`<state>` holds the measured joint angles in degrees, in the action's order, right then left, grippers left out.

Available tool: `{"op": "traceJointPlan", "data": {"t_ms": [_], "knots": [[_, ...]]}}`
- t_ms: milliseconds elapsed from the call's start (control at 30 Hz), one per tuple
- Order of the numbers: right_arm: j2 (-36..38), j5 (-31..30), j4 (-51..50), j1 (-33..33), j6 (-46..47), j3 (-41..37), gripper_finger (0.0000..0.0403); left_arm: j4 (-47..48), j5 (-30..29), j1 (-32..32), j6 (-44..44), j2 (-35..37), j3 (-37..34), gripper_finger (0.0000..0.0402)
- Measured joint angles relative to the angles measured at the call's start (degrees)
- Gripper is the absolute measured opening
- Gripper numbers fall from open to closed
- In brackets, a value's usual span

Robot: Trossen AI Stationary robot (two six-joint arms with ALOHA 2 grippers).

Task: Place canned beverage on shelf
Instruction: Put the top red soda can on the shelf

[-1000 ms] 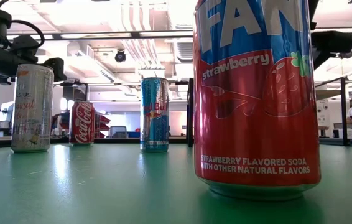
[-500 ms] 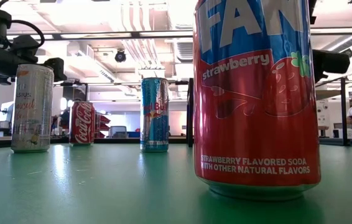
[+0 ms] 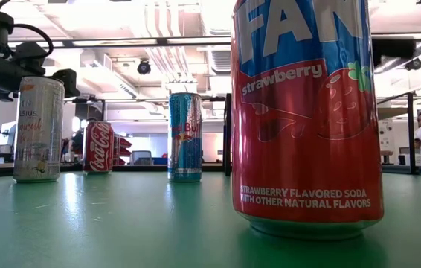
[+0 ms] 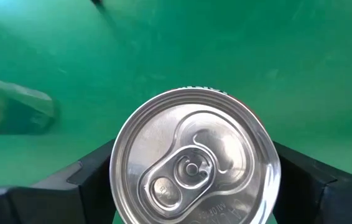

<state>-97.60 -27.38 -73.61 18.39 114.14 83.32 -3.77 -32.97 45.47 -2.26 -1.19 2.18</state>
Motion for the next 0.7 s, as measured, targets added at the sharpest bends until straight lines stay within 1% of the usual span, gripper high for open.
{"op": "traceJointPlan", "data": {"t_ms": [100,200,233,333,400,567,700], "knots": [[0.05,-1.84,-8.56,-0.04,-0.96,7.17,0.0298,0.0,0.0,-0.02,0.0,0.0,-0.01,0.0293],[0.03,-5.82,-15.5,-0.05,-1.21,13.97,0.0298,0.0,0.0,-0.02,0.0,0.02,0.0,0.0293],[0.25,-7.28,-16.45,-0.24,-1.61,16.01,0.0298,0.0,0.0,-0.01,0.0,0.02,-0.01,0.0293],[2.15,-11.03,-15.95,-1.27,-7.33,19.55,0.0298,0.0,0.0,-0.01,0.0,0.02,0.02,0.0293],[2.77,-12.19,-16.4,-3.03,-11.32,21.71,0.0298,0.0,0.0,0.0,0.0,0.02,-0.01,0.0293],[3.26,-11.7,-16.36,-10.14,-20.04,24.68,0.0298,0.04,0.0,0.0,0.01,0.04,0.02,0.0293],[3.28,-10.06,-16.47,-17.41,-24.07,25.79,0.0298,0.02,0.0,0.0,0.0,0.04,0.02,0.0293]]}}
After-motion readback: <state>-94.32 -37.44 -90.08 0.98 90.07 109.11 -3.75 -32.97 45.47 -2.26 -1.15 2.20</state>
